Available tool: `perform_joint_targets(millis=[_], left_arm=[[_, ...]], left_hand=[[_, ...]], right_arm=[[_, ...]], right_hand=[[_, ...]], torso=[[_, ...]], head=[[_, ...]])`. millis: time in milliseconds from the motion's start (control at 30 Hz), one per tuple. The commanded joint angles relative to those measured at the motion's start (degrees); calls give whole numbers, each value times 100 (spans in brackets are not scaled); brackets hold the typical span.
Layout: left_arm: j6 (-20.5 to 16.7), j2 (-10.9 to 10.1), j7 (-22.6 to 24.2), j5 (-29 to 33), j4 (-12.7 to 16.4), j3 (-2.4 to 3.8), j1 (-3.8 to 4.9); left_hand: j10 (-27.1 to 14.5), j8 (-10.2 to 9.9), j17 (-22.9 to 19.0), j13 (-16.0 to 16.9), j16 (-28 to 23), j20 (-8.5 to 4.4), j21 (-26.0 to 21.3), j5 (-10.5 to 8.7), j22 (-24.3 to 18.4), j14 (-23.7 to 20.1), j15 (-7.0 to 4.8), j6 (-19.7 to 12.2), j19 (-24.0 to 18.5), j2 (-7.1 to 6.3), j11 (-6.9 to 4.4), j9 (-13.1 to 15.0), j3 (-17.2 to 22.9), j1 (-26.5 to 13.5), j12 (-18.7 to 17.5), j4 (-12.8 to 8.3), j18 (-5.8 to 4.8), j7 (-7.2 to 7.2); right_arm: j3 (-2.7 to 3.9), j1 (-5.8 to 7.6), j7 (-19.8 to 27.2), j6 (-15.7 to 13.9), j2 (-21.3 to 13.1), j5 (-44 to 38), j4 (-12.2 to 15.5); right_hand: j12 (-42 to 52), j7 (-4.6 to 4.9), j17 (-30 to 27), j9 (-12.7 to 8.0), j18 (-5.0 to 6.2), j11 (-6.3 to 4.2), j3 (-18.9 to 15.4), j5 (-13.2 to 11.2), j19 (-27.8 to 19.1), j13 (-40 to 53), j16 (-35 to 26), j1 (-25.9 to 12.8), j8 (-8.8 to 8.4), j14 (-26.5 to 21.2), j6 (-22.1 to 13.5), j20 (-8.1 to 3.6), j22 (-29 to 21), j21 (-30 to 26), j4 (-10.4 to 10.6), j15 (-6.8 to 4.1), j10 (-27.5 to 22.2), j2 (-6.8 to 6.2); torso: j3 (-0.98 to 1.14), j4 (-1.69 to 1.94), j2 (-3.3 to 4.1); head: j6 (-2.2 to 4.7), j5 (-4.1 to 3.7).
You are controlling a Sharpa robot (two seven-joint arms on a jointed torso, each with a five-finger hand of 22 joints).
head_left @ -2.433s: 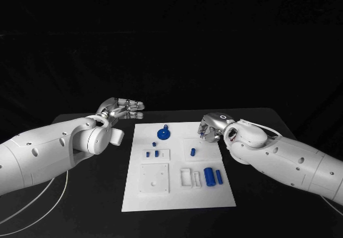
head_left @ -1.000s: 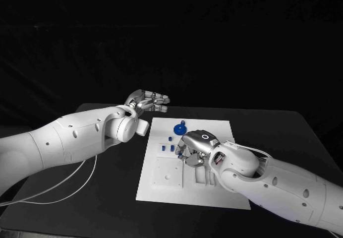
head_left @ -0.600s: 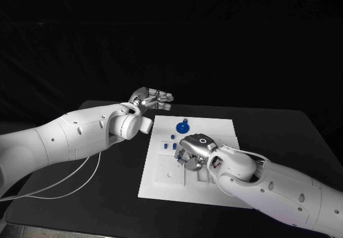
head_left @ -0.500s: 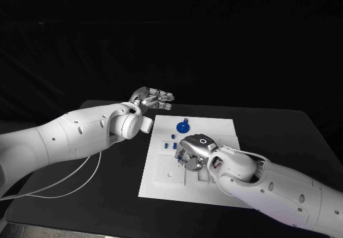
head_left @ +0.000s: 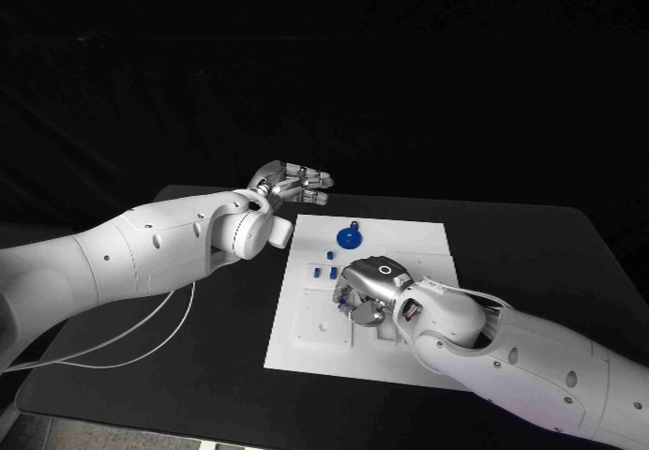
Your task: Assemble the parts on the task board
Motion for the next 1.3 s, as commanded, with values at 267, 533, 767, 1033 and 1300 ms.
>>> perform_joint_targets(millis=[267,533,767,1033,1300], left_arm=[[31,16,38,28,-3,6,10],[45,17,25,28,-9,6,10],[54,19,15,28,-18,6,9],[62,21,9,28,-24,6,9],[66,21,5,28,-29,6,9]], left_hand=[[-58,-13,4,-4,-35,0,28,-16,-46,-15,18,-25,31,19,12,-4,-45,55,-5,21,-57,-11],[-58,-13,4,-4,-35,0,28,-16,-46,-15,18,-25,31,19,12,-4,-45,55,-5,21,-57,-11],[-68,-13,4,-4,-36,3,29,-16,-83,-22,21,-28,34,19,15,-4,-58,61,-5,31,-58,-10],[-68,-13,4,-4,-36,3,29,-16,-83,-22,21,-28,34,19,15,-4,-58,61,-5,31,-58,-10],[-68,-13,4,-4,-36,3,29,-16,-83,-22,21,-28,34,19,15,-4,-58,61,-5,31,-58,-10]], right_arm=[[-7,-23,36,132,5,-90,8],[-10,-44,34,167,11,-91,-6],[-13,-52,26,181,12,-98,-17],[-15,-56,-43,191,19,-161,-54],[-16,-57,-142,170,22,-232,-65]], right_hand=[[16,6,-12,10,98,-78,1,29,35,10,-16,-5,34,-5,38,-15,50,-74,-31,-49,94,36],[16,6,-13,10,98,-78,0,33,38,10,-15,-6,34,-6,38,-15,61,-83,-34,-49,94,38],[16,5,-15,10,98,-78,-1,41,42,10,-14,-8,34,-7,37,-15,80,-98,-39,-49,94,42],[17,5,-18,10,98,-78,-3,51,50,10,-12,-13,35,-7,39,-15,112,-124,-45,-49,94,46],[16,3,-18,11,100,-79,11,69,59,10,-6,-18,34,-6,42,-17,141,-139,-51,-51,98,39]], torso=[[0,-6,-3],[-1,1,0],[-1,-2,-1],[-3,1,-1],[-4,-3,-5]], head=[[-25,35],[-32,41],[-42,50],[-49,49],[-55,55]])
